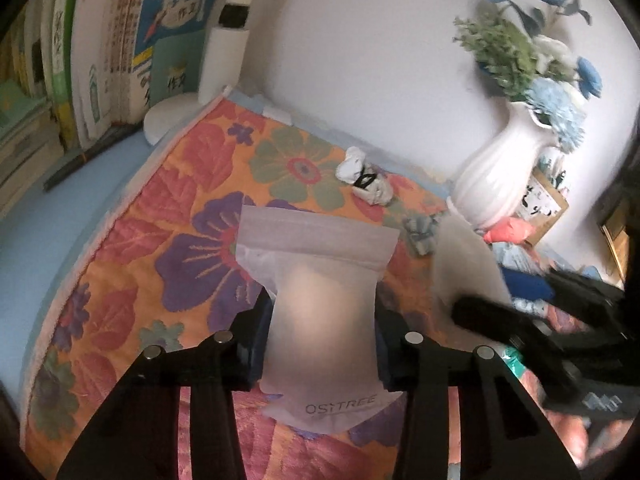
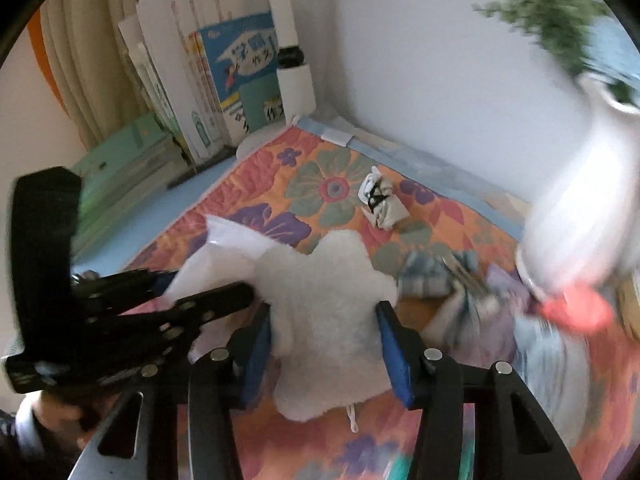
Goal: Organize soft objects
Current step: 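Grasp the white OSTREE bag with the left tool while the right tool grasps the white plush, then carry the white bag and white plush to the wicker basket and open both tools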
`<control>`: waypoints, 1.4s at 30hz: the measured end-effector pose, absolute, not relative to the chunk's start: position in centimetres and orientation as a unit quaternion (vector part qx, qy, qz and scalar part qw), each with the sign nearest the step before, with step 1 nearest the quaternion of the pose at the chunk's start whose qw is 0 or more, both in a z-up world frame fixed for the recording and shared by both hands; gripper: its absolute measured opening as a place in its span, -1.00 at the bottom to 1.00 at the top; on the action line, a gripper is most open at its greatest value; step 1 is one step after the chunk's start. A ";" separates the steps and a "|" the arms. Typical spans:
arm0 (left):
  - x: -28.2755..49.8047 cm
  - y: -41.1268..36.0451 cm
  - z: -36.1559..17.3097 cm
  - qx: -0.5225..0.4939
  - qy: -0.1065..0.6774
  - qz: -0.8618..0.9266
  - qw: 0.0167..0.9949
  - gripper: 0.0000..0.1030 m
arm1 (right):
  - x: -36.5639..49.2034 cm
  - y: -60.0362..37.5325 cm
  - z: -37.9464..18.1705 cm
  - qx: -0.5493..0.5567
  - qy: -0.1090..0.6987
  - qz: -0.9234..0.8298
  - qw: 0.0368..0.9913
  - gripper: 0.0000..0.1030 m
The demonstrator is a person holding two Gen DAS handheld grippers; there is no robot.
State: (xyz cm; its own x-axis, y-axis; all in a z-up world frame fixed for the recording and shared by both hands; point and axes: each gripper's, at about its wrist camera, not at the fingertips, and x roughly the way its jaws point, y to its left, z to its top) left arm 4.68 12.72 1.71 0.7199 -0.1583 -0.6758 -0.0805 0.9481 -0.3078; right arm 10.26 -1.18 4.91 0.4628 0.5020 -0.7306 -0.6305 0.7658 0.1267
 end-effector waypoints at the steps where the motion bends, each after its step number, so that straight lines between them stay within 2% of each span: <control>1: 4.4 12.5 1.9 -0.154 0.368 -0.024 0.917 -0.26 | 9.3 -1.6 5.2 -0.073 0.398 0.328 0.853 -0.04; 9: -0.1 9.8 3.3 -0.129 0.355 -0.057 0.924 -0.26 | 0.4 -5.9 6.5 -0.023 0.388 0.299 0.871 -0.04; 21: -7.6 4.9 2.9 -0.102 0.364 -0.086 0.922 -0.26 | -7.4 -13.7 2.9 0.062 0.428 0.211 0.877 -0.02; 23: -7.9 4.4 2.6 -0.098 0.365 -0.084 0.922 -0.26 | -8.1 -13.8 2.5 0.048 0.434 0.188 0.880 0.03; 25: -8.0 3.9 2.5 -0.085 0.364 -0.074 0.925 -0.26 | -8.5 -13.8 2.0 0.034 0.441 0.174 0.880 0.25; 28: -7.9 4.0 2.5 -0.085 0.359 -0.076 0.926 -0.26 | -8.9 -14.4 1.4 0.046 0.441 0.175 0.879 0.36; 29: -7.7 4.1 2.3 -0.089 0.364 -0.077 0.924 -0.26 | -8.9 -14.6 1.2 0.051 0.440 0.178 0.879 0.44; 30: -7.5 4.3 2.2 -0.095 0.369 -0.078 0.921 -0.26 | -8.8 -14.8 0.9 0.054 0.440 0.177 0.879 0.64; 31: -7.3 4.4 2.1 -0.100 0.374 -0.081 0.919 -0.26 | -8.7 -15.0 0.5 0.058 0.444 0.170 0.878 0.71; 33: -7.3 4.5 2.0 -0.106 0.377 -0.081 0.917 -0.26 | -8.7 -15.2 -0.2 0.072 0.444 0.169 0.877 0.72; 35: -7.3 4.4 2.0 -0.102 0.376 -0.081 0.917 -0.26 | -9.2 -15.2 0.0 0.076 0.430 0.169 0.884 0.55; 37: -7.5 4.1 2.1 -0.090 0.370 -0.079 0.921 -0.26 | -9.6 -15.1 0.1 0.082 0.422 0.164 0.888 0.23; 38: -7.6 4.0 2.2 -0.084 0.367 -0.078 0.923 -0.26 | -9.9 -15.1 0.3 0.082 0.417 0.164 0.890 0.17; 39: -7.8 3.7 2.3 -0.080 0.366 -0.078 0.924 -0.26 | -10.3 -15.0 0.6 0.079 0.411 0.163 0.893 0.03; 42: -8.7 3.1 3.2 -0.085 0.356 -0.097 0.926 -0.26 | -11.3 -15.2 2.0 0.082 0.402 0.158 0.898 -0.03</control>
State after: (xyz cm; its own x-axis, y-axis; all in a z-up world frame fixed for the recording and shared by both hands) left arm -8.66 3.06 3.17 0.7284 -0.2398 -0.6418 0.1187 0.9668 -0.2265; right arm -11.30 -15.21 2.02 0.6272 0.3505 -0.6955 -0.2185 0.9363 0.2748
